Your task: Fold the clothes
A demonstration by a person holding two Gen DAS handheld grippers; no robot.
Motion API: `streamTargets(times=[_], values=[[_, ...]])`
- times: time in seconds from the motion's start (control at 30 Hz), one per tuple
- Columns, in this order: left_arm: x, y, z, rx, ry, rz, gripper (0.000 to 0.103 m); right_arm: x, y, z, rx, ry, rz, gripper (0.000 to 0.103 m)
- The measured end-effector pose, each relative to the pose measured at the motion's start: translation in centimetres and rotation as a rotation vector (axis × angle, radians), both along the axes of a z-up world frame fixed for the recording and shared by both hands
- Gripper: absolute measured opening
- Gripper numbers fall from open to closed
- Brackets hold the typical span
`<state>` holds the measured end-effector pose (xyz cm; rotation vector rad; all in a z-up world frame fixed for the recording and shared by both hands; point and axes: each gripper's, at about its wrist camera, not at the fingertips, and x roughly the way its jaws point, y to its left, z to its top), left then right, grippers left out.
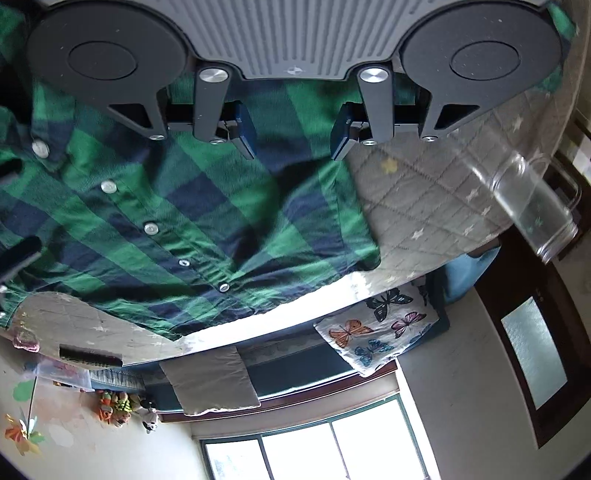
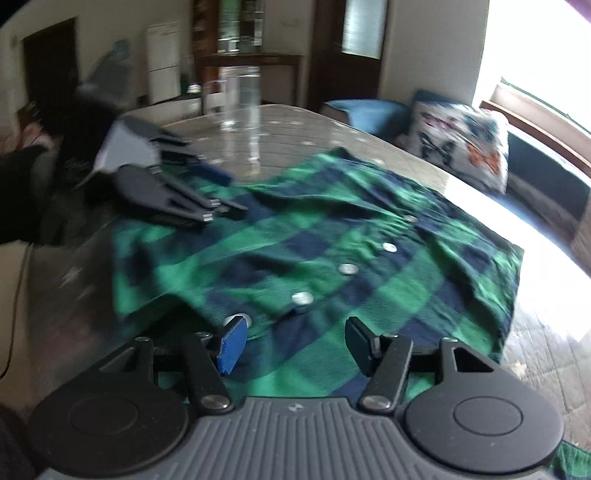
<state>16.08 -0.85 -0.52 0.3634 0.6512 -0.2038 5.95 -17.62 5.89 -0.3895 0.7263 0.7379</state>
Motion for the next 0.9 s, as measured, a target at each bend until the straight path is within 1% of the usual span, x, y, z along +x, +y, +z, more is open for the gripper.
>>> streamTargets(times=[0.1,0.23,0.27,0.3,0.33,0.37,0.4,0.43,0.5,0.6,0.63,0.77,0.9], values=[[-0.9,0.7,0.2,-0.02,-0.009,0.025,0.047,-1.9,1.7,-0.3,-0.055,-0.071,0.081,0.06],[-1.9,2.1,0.9,-0.058,-0.029,0.071,0.05,-3.8,4.4,-1.2,-0.148,-0.214,0.188,0.056],[-2.1,2.5,1.1,-0.063,-0.031,0.079,0.051,-4.0,4.9,-1.4,-0.161,-0.229,0.204,0.055],[-2.2,2.9,1.3,-0.068,-0.032,0.086,0.051,-4.1,5.4,-1.8,-0.173,-0.245,0.23,0.052],[-2.3,3.2,1.5,-0.072,-0.034,0.093,0.051,-4.1,5.7,-2.0,-0.178,-0.248,0.248,0.046],[-2.0,3.5,1.9,-0.075,-0.035,0.102,0.051,-4.0,6.0,-2.2,-0.181,-0.241,0.258,0.042],[-1.6,3.8,2.2,-0.079,-0.037,0.112,0.051,-3.9,6.2,-2.3,-0.182,-0.233,0.26,0.034],[-1.1,4.0,2.6,-0.084,-0.037,0.121,0.051,-3.8,6.4,-2.5,-0.183,-0.225,0.261,0.03],[0.6,4.3,3.2,-0.101,-0.034,0.138,0.05,-3.6,6.4,-2.6,-0.183,-0.219,0.265,0.03],[4.1,4.6,3.7,-0.115,-0.011,0.166,0.049,-3.5,6.4,-2.8,-0.187,-0.226,0.277,0.03],[5.4,4.6,3.6,-0.118,0.0,0.178,0.044,-3.4,6.4,-2.9,-0.189,-0.229,0.283,0.03],[10.2,4.1,3.0,-0.113,0.039,0.195,0.033,-3.1,6.6,-3.5,-0.199,-0.248,0.311,0.03],[13.4,3.0,1.5,-0.074,0.056,0.18,0.032,-2.8,6.5,-3.7,-0.192,-0.245,0.345,0.03]])
